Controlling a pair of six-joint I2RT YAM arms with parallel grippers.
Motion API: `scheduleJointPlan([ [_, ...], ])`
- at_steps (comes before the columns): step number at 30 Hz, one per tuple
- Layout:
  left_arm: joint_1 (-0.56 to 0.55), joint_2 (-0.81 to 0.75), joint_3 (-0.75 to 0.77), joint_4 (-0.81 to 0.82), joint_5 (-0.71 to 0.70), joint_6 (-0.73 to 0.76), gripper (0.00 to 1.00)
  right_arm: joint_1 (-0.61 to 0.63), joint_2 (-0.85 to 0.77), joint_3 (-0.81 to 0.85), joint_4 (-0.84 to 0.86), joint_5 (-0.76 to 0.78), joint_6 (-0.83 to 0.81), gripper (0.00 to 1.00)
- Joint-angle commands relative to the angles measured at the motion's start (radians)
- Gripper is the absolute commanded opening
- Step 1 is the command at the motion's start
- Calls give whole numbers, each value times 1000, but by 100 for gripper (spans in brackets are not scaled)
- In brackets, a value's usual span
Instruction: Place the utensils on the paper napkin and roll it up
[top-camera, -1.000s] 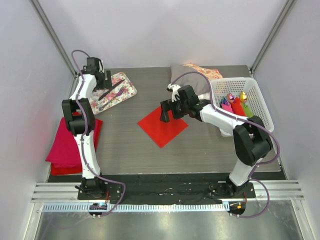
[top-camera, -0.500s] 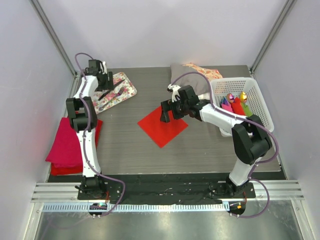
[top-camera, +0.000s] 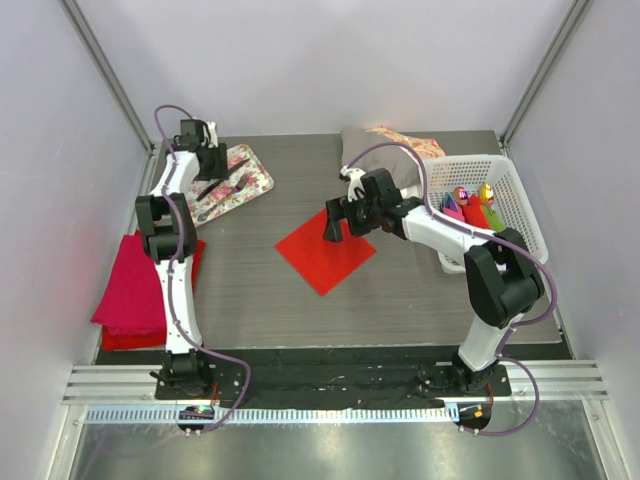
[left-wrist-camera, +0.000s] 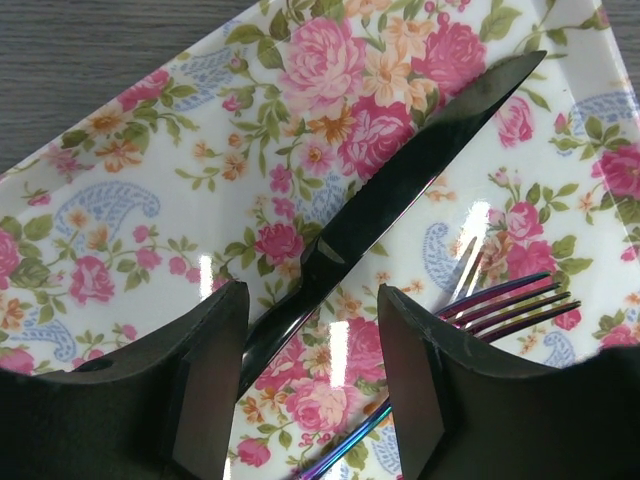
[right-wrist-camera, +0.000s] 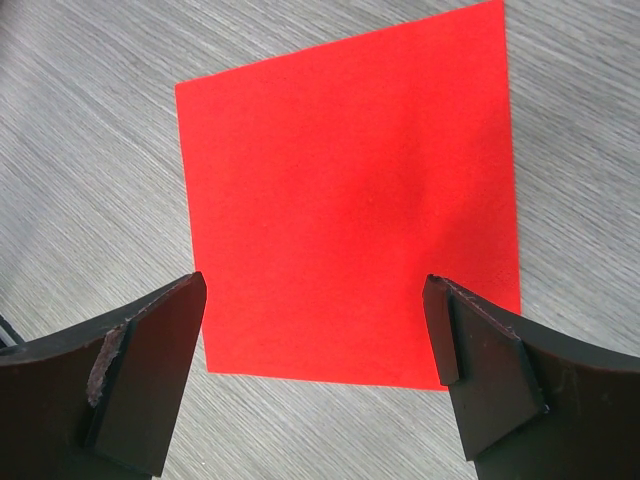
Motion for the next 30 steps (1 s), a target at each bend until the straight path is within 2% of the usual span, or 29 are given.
scheduleJointPlan([
  [1,-3,12,11,14,7,29,57,-6,-4,15,40,-19,10,100],
  [6,-14,8,-1,-12,-21,46,42,-9,-6,11,45,-28,15,100],
  [11,-35,-15,-32,-61,-61,74,36,-12,-9,11,51,-33,16,100],
  [15,-35,-29,-67,-84,-61,77,23,-12,-9,14,54,-36,19,100],
  [19,-35,-41,-92,-87,-58,89,21,-11,-12,11,55,-40,21,100],
  [23,-35,-32,-86,-88,-53,90,31,-12,-11,8,59,-42,21,100],
  [25,-35,-20,-77,-98,-47,90,32,-14,-9,9,59,-40,21,100],
  [30,-35,-20,-69,-99,-42,93,17,-14,-9,9,60,-39,24,100],
])
